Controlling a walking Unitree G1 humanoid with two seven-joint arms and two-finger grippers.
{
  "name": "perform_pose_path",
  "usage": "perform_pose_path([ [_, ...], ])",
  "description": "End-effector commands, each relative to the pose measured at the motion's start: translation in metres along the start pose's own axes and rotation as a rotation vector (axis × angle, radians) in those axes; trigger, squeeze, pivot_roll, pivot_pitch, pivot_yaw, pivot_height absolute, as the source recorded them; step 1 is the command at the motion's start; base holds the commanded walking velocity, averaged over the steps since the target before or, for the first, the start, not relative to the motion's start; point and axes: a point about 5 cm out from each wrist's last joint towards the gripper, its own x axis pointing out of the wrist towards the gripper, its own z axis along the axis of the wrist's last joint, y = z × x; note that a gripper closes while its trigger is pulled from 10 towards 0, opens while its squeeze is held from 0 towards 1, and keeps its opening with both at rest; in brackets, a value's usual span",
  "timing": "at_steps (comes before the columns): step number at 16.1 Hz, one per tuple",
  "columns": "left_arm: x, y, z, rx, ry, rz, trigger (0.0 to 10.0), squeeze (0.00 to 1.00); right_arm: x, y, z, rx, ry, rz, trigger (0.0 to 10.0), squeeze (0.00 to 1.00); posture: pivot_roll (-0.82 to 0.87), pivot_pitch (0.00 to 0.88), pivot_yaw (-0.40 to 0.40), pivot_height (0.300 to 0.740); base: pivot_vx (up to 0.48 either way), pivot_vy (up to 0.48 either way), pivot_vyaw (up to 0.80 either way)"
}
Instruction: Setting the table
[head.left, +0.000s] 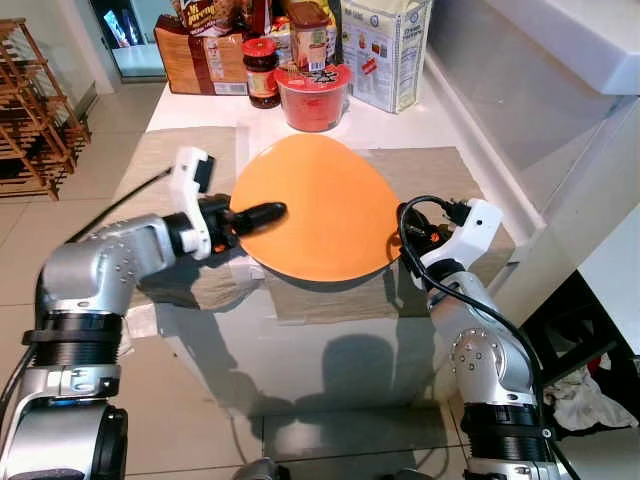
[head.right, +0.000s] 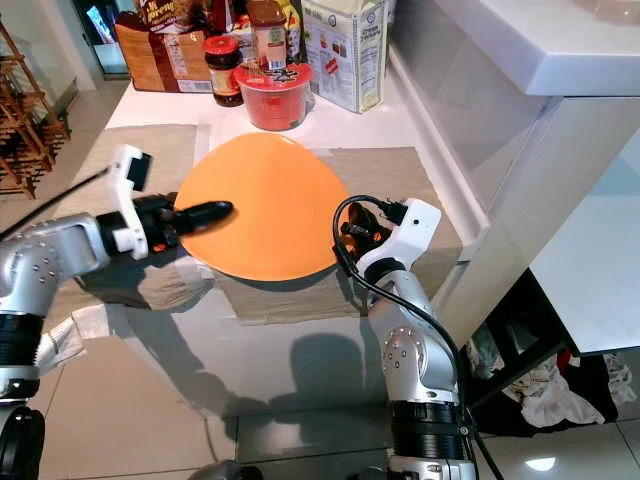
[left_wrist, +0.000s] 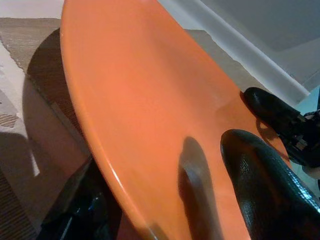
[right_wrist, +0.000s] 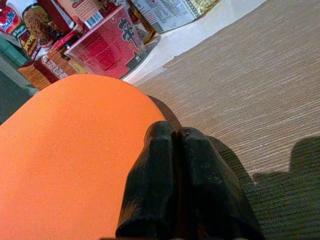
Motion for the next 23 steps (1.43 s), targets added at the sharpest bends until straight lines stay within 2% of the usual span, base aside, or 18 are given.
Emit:
perform_pose_path([
  [1, 0.004, -0.005, 0.002, 0.021, 0.001, -0.012, 2.2, 0.0, -0.005, -0.009, -0.014, -0.011, 0.072, -0.048, 0.0, 0.0, -0.05, 0.04, 0.041, 0.727, 0.0, 0.0, 0.0],
  [2, 0.005, -0.002, 0.002, 0.028, -0.017, 0.009, 0.0, 0.0, -0.005, -0.009, -0.014, -0.012, 0.071, -0.05, 0.0, 0.0, -0.06, 0.035, 0.04, 0.727, 0.0, 0.0, 0.0],
  [6, 0.008, 0.001, 0.008, 0.077, -0.114, 0.111, 0.0, 0.0, -0.004, -0.009, -0.013, -0.025, 0.071, -0.046, 0.0, 0.0, -0.05, 0.028, 0.041, 0.727, 0.0, 0.0, 0.0],
  [8, 0.01, -0.002, 0.007, 0.084, -0.141, 0.117, 0.0, 0.0, -0.004, -0.008, -0.014, -0.034, 0.073, -0.043, 0.0, 0.0, -0.05, 0.024, 0.04, 0.727, 0.0, 0.0, 0.0],
  [10, 0.011, -0.002, 0.006, 0.046, -0.173, 0.121, 0.0, 0.0, -0.004, -0.008, -0.014, -0.042, 0.077, -0.043, 0.0, 0.0, -0.05, 0.021, 0.04, 0.727, 0.0, 0.0, 0.0],
  [11, 0.012, -0.003, 0.006, -0.024, -0.21, 0.109, 0.0, 0.0, -0.004, -0.01, -0.015, -0.048, 0.088, -0.048, 0.0, 0.0, -0.05, 0.018, 0.038, 0.727, 0.0, 0.0, 0.0],
  [12, 0.012, -0.005, 0.007, -0.071, -0.238, 0.106, 0.0, 0.0, -0.004, -0.01, -0.016, -0.056, 0.097, -0.054, 9.1, 0.0, -0.05, 0.016, 0.038, 0.727, 0.0, 0.0, 0.0],
  [13, 0.013, -0.005, 0.007, -0.087, -0.246, 0.109, 0.0, 0.0, -0.003, -0.011, -0.017, -0.06, 0.102, -0.056, 10.0, 0.0, -0.05, 0.016, 0.038, 0.727, 0.0, 0.0, 0.0],
  [15, 0.015, -0.008, 0.002, -0.061, -0.24, 0.125, 0.0, 0.0, -0.003, -0.011, -0.017, -0.064, 0.1, -0.057, 10.0, 0.0, -0.05, 0.017, 0.036, 0.727, 0.0, 0.0, 0.0],
  [16, 0.016, -0.007, -0.003, -0.021, -0.224, 0.143, 0.0, 0.0, -0.003, -0.011, -0.014, -0.098, 0.089, -0.052, 10.0, 0.0, -0.05, 0.018, 0.036, 0.727, 0.0, 0.0, 0.0],
  [18, 0.017, -0.01, -0.009, 0.01, -0.193, 0.125, 0.0, 0.0, -0.005, -0.011, -0.012, -0.149, 0.077, -0.047, 10.0, 0.0, -0.05, 0.02, 0.036, 0.727, 0.0, 0.0, 0.0],
  [19, 0.019, -0.013, -0.01, 0.018, -0.208, 0.13, 0.0, 0.0, -0.006, -0.011, -0.013, -0.161, 0.081, -0.046, 10.0, 0.0, -0.05, 0.02, 0.036, 0.727, 0.0, 0.0, 0.0],
  [23, 0.02, -0.009, -0.007, -0.018, -0.236, 0.154, 0.0, 0.0, -0.007, -0.014, -0.009, -0.18, 0.072, -0.062, 10.0, 0.0, -0.06, 0.025, 0.034, 0.727, 0.0, 0.0, 0.0],
])
